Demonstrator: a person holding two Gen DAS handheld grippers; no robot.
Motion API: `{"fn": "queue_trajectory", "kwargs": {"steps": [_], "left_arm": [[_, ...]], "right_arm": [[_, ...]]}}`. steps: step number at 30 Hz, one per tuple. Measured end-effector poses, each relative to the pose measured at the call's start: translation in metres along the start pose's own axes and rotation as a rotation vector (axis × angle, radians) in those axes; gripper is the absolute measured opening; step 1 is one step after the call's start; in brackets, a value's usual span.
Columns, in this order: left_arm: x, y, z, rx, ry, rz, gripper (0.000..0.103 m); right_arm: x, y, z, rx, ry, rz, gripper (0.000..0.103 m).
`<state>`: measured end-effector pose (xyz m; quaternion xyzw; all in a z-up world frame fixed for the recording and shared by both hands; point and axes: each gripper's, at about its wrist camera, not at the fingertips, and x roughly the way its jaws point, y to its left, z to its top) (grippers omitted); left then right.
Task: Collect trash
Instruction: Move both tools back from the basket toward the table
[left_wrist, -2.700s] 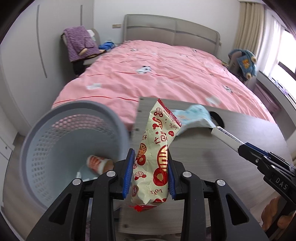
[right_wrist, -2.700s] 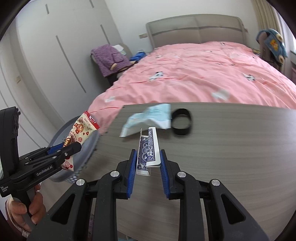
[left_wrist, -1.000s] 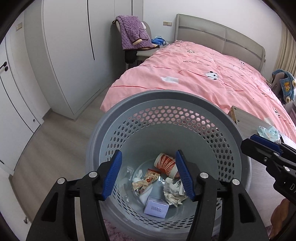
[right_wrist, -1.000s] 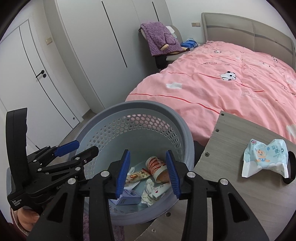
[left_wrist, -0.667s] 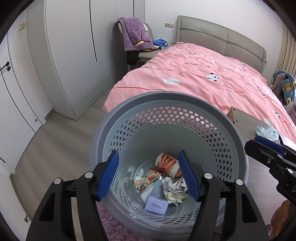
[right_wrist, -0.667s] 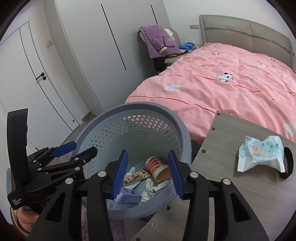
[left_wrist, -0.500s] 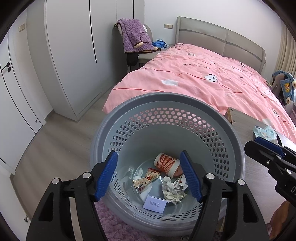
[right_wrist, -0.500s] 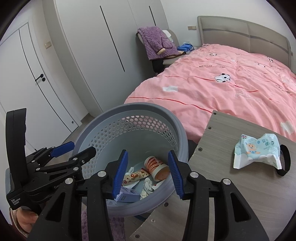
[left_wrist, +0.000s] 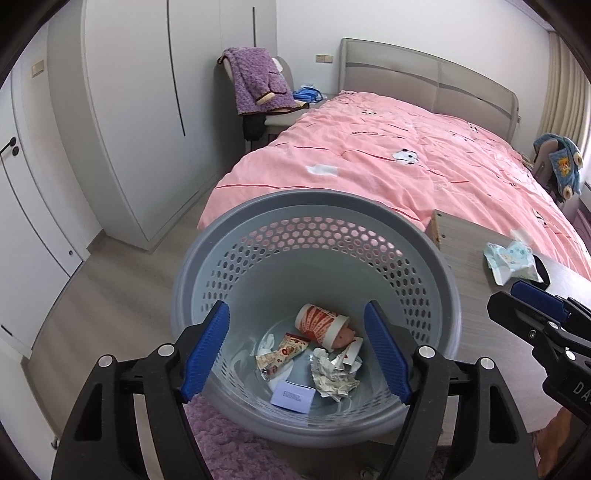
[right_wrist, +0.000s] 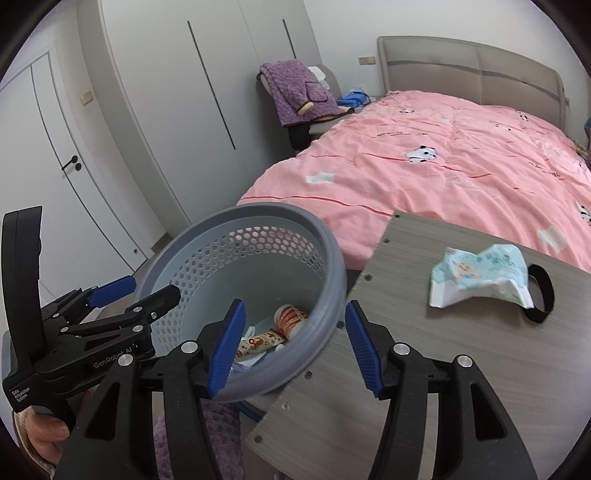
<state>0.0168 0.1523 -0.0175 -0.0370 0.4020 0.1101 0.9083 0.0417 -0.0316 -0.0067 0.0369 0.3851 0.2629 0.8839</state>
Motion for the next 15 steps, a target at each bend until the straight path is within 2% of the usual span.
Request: {"fn": "queue_trajectory", "kwargs": {"steps": [8,15], "left_arm": [[-0.009,-0.028,-0.006,0.053,-0.002,-0.047,0.072],[-0.009,-0.064,-0.013,0.118,0.012,-0.096,0.072]], "right_arm": [[-0.022,-0.03,-0.012,0.054,-0.026,-0.053,0.059],[-0.04,-0.077,-0.029,0.136,-0.04,-0.132,0.061]]}}
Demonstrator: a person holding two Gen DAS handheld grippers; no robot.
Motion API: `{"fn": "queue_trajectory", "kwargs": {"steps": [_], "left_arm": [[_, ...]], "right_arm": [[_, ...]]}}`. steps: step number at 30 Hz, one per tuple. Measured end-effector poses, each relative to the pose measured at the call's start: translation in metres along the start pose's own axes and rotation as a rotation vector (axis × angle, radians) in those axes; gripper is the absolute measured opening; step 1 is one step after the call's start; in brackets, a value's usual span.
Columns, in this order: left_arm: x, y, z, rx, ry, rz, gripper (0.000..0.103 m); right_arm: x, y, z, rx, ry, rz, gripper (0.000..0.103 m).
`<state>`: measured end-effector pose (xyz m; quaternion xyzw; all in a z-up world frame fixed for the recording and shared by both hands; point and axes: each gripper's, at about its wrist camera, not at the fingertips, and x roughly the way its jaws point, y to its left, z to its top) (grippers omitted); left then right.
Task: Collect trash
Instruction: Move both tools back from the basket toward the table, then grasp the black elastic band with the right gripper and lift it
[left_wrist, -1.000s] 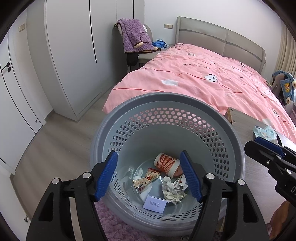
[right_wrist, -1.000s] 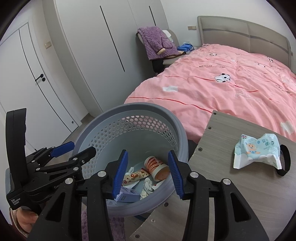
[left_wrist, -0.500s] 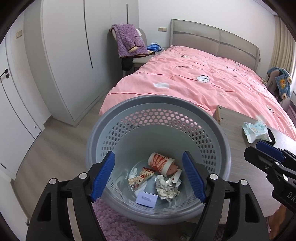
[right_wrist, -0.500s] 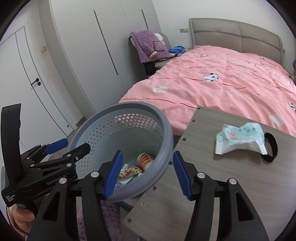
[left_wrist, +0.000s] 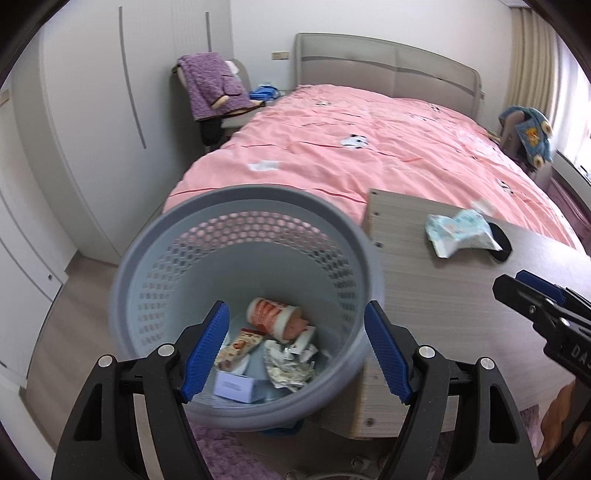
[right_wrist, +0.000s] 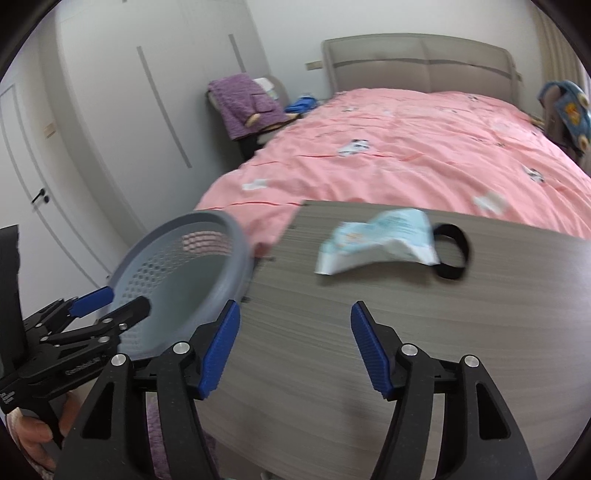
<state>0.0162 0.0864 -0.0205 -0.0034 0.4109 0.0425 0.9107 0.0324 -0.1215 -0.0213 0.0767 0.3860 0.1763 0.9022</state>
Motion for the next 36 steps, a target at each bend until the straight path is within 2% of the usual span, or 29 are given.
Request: {"fn": "queue_trajectory", "kwargs": {"steps": [8,17,25,36], "left_arm": [[0.017,-0.033,0.008,0.037,0.029,-0.056,0.072],[0.038,-0.068,0.03,0.079,0.038,-0.097,0.072],[0.054,-0.085,0.037,0.095,0.057,-0.121,0.072],[0.069,-0.086,0.042,0.086,0.083,-0.12,0.072]], "right_arm": [[0.003,-0.07,-0.002,0.095,0.012,-0.126,0.062],[0.028,-0.112,0.023,0.096,0.043,-0.222,0.062],[0.055,-0.122,0.032,0.06,0.124,-0.262,0.062],[0.076,-0.117,0.045,0.01,0.154,-0.275,0.061]]}}
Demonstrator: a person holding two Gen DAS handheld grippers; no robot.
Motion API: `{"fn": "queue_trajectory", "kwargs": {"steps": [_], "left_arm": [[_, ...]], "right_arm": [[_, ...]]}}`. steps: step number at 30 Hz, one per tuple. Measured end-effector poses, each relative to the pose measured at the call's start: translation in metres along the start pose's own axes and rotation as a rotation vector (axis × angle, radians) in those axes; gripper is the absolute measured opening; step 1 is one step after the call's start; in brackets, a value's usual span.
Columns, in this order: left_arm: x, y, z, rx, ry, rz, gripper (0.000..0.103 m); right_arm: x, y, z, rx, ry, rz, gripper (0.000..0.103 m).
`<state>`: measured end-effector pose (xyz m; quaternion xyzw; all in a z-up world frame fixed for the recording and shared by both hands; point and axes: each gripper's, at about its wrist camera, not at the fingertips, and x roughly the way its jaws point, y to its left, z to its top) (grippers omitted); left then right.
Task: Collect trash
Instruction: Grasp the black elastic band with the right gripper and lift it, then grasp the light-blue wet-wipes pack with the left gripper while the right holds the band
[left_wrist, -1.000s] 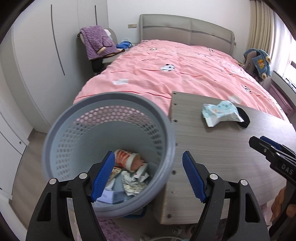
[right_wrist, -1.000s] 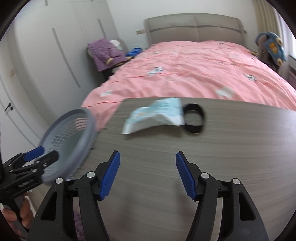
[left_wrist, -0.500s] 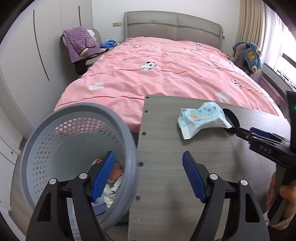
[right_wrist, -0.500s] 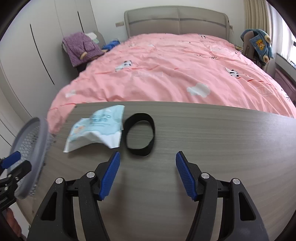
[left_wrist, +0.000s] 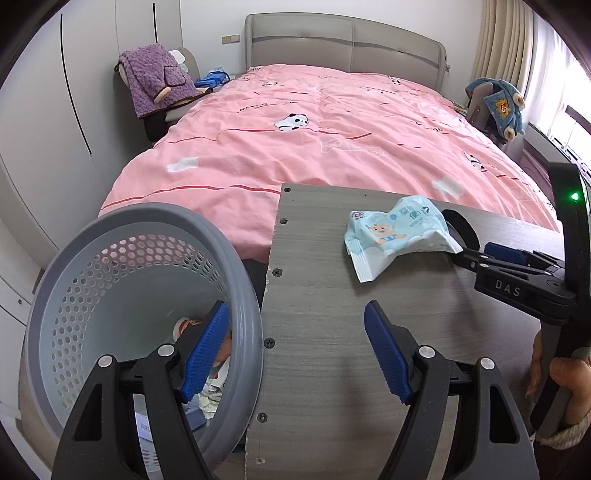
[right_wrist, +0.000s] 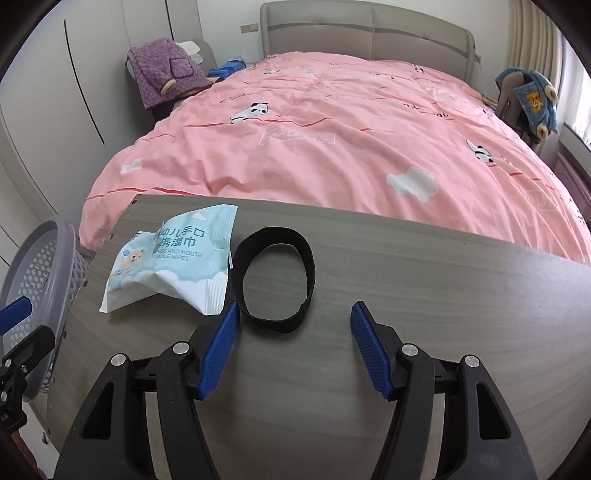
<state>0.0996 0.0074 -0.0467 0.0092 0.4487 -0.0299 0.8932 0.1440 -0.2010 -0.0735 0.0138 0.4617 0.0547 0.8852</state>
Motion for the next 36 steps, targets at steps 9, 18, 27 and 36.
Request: {"fn": "queue_trajectory", "kwargs": {"steps": [9,18,27,36], "left_arm": [[0.004,-0.005,0.004,0.007,0.002,-0.003,0.072],[0.006,-0.018,0.008,0.03,-0.002,-0.024,0.072],[0.011,-0.042,0.026,0.06,-0.011,-0.073,0.072],[0.024,-0.048,0.059,0.099,0.001,-0.111,0.072]], "right_arm": [[0.002,0.007,0.005,-0.023,-0.018,0.03,0.018],[-0.02,-0.017,-0.01,0.085,-0.054,0.094,0.011],[-0.043,-0.038,-0.032,0.16,-0.068,0.111,0.011],[-0.051,-0.048,-0.042,0.194,-0.075,0.14,0.011]]}}
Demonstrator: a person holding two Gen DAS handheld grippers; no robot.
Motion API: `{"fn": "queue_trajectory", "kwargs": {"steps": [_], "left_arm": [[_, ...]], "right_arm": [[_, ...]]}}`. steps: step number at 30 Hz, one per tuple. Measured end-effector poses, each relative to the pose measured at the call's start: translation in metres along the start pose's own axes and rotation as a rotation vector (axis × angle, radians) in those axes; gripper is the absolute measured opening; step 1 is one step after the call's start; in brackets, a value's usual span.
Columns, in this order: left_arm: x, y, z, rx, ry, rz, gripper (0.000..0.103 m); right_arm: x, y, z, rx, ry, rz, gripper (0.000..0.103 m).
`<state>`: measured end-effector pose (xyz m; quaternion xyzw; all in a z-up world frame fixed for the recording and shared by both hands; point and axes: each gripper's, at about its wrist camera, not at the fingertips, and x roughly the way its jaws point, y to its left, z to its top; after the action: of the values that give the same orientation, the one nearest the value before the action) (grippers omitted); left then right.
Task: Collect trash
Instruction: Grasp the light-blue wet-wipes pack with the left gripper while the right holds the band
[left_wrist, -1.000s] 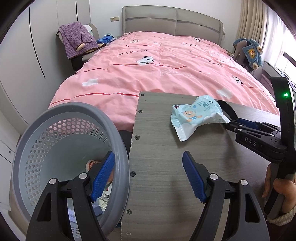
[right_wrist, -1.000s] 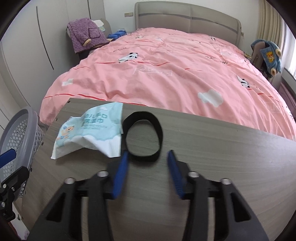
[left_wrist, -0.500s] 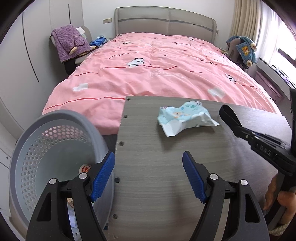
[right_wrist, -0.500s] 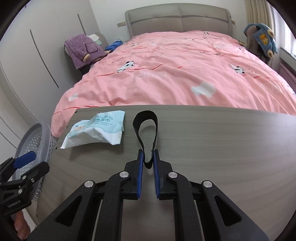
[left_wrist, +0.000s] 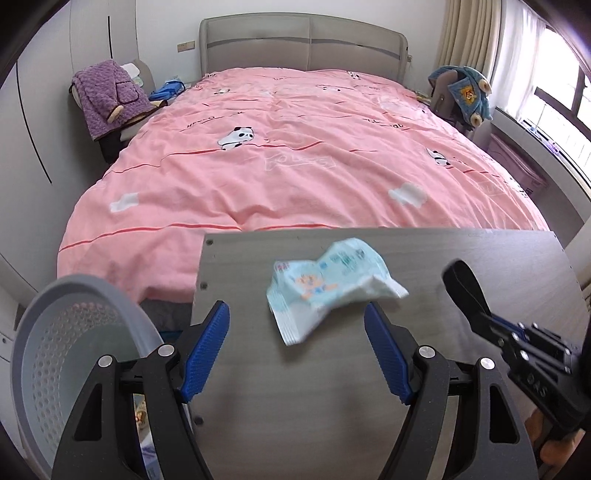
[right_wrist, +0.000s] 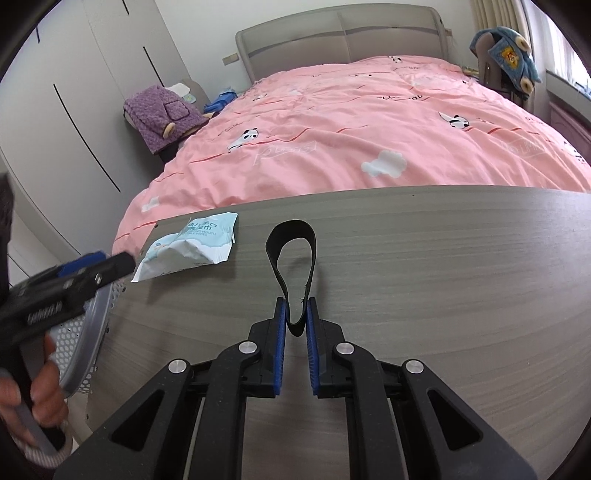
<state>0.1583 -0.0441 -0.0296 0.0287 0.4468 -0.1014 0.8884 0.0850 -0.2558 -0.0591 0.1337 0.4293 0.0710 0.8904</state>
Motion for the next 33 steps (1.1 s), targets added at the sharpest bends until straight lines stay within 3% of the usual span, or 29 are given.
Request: {"fn": "queue_trajectory", "kwargs": {"steps": [5,13,24,33], "left_arm": [[0.013,0.009,0.021,0.016,-0.017,0.057,0.072],[0.043,0.017,0.031,0.038,0.042,0.125,0.072],[0.036,0.001,0.006,0.052,0.079,0.099,0.072],[0.012,-0.016,-0.007,0.044,0.06,0.045,0.072]], "right_arm": [[-0.003,-0.001,-0.002,0.014,-0.003,0.013,0.011],[-0.004,-0.003,0.0,0.019,-0.003,0.023,0.011],[-0.016,-0.006,0.0,0.032,-0.032,0.04,0.011],[-0.028,-0.01,-0.006,0.039,-0.045,0.04,0.011]]}}
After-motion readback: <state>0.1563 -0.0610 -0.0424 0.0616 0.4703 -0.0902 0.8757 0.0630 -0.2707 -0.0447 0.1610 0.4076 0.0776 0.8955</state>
